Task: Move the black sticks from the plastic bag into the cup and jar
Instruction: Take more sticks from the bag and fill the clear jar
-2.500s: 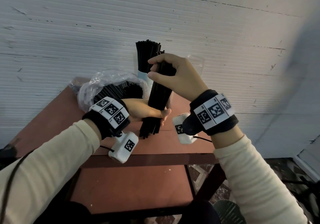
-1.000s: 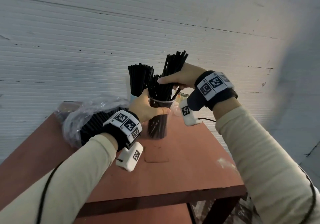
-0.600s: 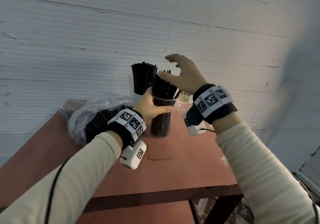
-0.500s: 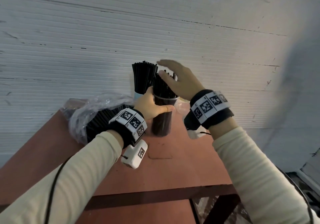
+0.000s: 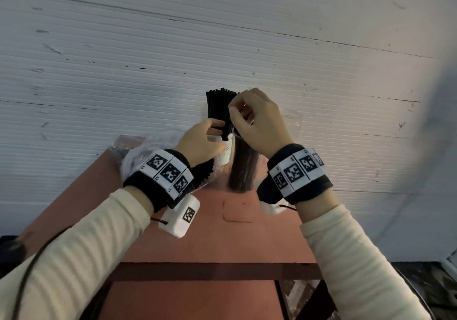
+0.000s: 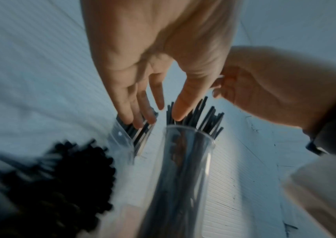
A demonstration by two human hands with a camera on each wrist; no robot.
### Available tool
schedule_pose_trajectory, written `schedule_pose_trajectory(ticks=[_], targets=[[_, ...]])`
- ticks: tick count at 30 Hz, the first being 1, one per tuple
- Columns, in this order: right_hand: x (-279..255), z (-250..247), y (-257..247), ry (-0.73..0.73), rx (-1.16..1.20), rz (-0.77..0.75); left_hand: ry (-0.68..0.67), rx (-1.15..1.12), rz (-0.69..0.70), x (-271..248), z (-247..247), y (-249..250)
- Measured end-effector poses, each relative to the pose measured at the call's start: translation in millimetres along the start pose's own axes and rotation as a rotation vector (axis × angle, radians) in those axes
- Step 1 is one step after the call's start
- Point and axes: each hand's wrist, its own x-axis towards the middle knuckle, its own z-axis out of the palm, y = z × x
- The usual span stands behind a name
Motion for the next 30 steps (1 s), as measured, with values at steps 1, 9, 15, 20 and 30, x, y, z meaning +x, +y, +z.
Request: schedule_pose_trajectory(ticks=[1,9,15,20,30], targets=[[-3,6,-4,-0.058,0.026,0.045,0.039,0.034,0.014,-5,-11,-1],[-15,86,-31,-0.659,-0.016,0.221,0.248,0.351,0.057,-24,-98,-39],[-15,134,-47,-0.938,-0.240,0.207,-0.195,0.412,-0.116,-22,-118,-79],[-9,146,-54,-0.902,-0.250,0.177,-0.050,0.382,-0.039,-22,-116,-82],[-3,150,-54,-0.891,-0.336,0.156,0.061,0.253,0.010,-21,-121,-91]])
